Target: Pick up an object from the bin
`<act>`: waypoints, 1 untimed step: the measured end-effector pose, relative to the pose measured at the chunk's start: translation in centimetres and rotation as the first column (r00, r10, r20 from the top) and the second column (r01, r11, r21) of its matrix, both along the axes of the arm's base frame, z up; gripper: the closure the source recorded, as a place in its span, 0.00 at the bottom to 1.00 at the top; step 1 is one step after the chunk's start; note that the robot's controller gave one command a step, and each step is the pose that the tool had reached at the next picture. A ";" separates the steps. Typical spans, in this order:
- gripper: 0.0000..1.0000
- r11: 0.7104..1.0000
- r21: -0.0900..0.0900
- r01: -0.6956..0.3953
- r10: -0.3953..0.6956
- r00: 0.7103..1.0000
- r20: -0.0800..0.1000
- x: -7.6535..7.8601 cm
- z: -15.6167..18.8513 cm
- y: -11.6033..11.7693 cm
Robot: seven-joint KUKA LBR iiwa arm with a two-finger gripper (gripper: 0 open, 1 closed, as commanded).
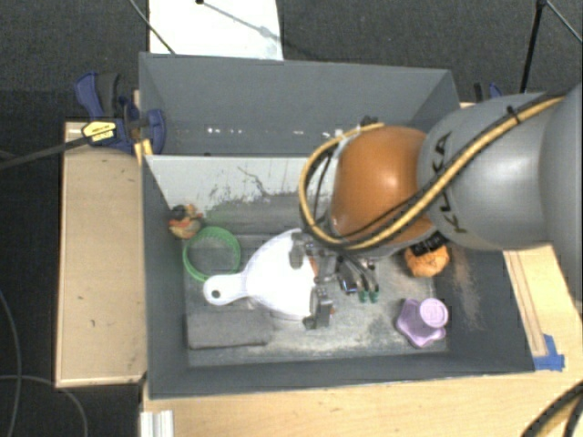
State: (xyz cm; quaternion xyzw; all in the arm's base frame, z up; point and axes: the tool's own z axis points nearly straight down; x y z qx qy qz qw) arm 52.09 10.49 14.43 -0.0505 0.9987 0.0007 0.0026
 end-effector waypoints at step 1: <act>0.00 0.994 -0.001 -0.106 0.106 0.994 -0.005 -0.1 -1.2 3.0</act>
Offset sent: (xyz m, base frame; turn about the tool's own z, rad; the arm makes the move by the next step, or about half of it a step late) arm 0.0268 0.0512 -0.0743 0.1723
